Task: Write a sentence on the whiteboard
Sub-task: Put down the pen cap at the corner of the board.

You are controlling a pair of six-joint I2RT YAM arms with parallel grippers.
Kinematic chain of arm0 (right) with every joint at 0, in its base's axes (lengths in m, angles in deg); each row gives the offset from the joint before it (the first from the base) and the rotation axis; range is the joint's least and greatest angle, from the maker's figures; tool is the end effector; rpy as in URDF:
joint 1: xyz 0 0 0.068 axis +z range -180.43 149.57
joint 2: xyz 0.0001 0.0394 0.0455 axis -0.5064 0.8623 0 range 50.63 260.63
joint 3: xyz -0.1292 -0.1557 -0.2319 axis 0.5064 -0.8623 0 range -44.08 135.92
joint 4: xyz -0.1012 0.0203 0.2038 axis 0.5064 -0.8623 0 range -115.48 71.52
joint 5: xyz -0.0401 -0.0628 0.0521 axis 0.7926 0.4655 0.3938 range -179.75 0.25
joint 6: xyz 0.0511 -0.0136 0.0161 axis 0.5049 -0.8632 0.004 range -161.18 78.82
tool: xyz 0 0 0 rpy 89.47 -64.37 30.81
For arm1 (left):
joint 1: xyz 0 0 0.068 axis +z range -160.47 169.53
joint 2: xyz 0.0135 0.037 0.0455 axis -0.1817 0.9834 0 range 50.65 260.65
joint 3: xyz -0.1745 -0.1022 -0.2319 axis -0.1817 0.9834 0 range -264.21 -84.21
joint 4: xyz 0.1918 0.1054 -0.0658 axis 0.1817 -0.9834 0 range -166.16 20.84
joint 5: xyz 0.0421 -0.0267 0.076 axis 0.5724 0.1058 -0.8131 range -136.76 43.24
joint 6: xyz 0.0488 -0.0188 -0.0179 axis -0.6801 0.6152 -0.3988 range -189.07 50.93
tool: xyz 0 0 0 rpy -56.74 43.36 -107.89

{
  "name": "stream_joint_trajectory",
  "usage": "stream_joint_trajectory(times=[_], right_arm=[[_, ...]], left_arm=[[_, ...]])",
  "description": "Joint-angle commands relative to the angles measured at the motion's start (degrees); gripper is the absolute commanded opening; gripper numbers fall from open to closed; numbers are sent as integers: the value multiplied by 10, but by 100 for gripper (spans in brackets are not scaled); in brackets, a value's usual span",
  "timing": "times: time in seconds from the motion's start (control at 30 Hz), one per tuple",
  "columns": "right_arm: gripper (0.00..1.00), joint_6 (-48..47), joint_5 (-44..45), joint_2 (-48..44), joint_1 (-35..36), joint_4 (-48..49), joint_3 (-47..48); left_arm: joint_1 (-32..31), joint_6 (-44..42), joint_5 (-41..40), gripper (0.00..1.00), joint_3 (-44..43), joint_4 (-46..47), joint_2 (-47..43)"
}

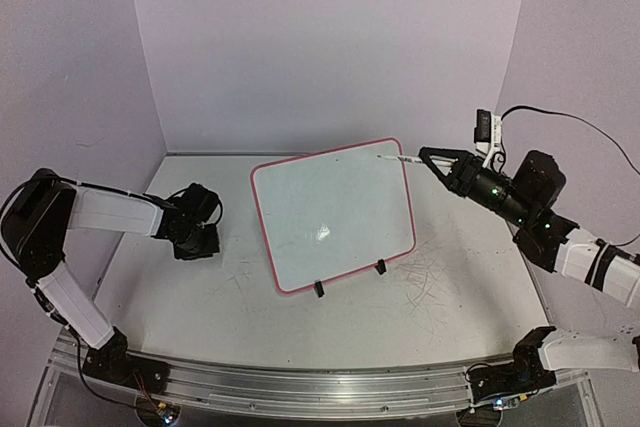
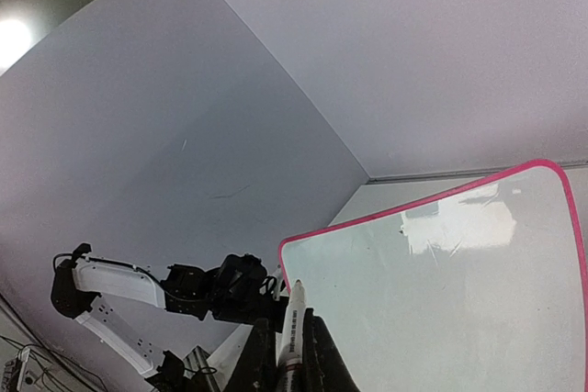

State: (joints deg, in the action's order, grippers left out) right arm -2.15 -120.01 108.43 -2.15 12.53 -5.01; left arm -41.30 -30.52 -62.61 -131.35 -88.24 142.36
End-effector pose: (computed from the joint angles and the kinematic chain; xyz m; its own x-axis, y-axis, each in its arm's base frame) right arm 0.1512 0.1028 0.3795 -0.3852 0.4104 -0.8265 -0.7726 0.3463 0.5321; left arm 0.2365 -0.1291 0.2103 -0.8442 -0.1943 -0.4996 -0.1753 0.9808 -0.0852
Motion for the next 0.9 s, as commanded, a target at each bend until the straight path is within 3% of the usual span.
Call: stream_joint_trajectory(times=[0.0, 0.17, 0.37, 0.57, 0.7, 0.8, 0.87], right_arm=[[0, 3, 0, 2, 4, 29, 1], [0, 4, -1, 3, 4, 35, -1], [0, 3, -2, 1, 4, 35, -5], [0, -1, 0, 1, 4, 35, -7], [0, -5, -5, 12, 5, 32, -1], [0, -47, -22, 36, 5, -27, 37], [0, -105, -50, 63, 13, -111, 88]], left_arm=[[-8, 8, -28, 15, -10, 25, 25], [-9, 12, -31, 17, -7, 27, 42], [-11, 13, -29, 28, -1, 26, 23], [-12, -3, -29, 54, -12, -3, -84], [-11, -14, -52, 67, -60, -80, -149], [-11, -41, -70, 75, -99, -104, -219], [-11, -79, -17, 82, -128, -85, -260]])
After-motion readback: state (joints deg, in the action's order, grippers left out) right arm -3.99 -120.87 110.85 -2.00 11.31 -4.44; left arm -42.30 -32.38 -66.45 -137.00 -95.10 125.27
